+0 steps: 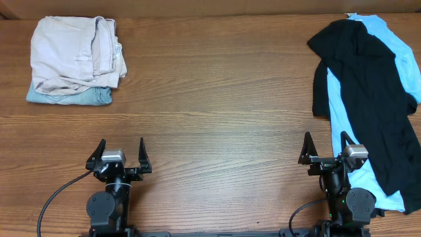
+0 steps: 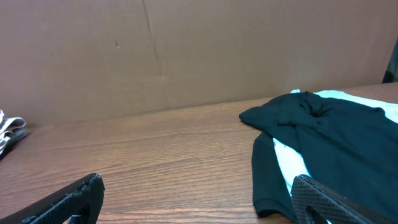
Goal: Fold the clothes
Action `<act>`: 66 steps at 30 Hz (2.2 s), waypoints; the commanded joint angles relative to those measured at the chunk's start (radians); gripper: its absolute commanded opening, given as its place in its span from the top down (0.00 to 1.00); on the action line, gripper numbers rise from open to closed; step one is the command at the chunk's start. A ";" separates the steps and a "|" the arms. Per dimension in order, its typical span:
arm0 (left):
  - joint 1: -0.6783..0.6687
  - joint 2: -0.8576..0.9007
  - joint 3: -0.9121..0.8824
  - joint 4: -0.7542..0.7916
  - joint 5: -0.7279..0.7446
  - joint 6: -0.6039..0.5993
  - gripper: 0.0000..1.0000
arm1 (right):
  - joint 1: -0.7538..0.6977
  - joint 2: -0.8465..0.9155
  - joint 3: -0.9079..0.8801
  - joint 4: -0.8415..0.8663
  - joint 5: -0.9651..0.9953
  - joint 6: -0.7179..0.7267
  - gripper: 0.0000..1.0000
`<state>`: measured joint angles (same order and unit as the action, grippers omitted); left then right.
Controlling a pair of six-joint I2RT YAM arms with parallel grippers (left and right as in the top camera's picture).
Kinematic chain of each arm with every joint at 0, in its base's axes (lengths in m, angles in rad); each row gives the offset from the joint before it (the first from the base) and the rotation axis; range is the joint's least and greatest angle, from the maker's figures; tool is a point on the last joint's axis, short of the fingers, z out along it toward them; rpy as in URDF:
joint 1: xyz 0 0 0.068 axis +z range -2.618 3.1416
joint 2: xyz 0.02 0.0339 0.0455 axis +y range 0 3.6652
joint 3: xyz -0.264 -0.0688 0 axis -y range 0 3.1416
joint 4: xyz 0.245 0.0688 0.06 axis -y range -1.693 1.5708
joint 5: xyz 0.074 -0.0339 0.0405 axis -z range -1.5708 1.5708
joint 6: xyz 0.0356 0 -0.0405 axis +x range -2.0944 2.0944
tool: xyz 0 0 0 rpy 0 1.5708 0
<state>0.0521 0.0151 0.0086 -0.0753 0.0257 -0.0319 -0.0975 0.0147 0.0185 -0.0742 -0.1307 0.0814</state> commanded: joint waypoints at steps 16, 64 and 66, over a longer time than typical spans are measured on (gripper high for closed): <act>-0.006 -0.010 -0.004 -0.002 -0.003 -0.021 0.00 | -0.003 -0.012 -0.010 0.005 -0.002 0.000 0.00; -0.006 -0.010 -0.004 0.002 -0.004 -0.021 0.00 | -0.003 -0.012 -0.010 0.008 -0.029 0.000 0.00; -0.006 -0.010 -0.004 0.005 -0.003 -0.021 0.00 | -0.003 -0.012 -0.010 0.014 -0.029 0.000 0.00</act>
<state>0.0517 0.0147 0.0086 -0.0750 0.0257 -0.0319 -0.0975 0.0147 0.0185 -0.0731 -0.1432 0.0814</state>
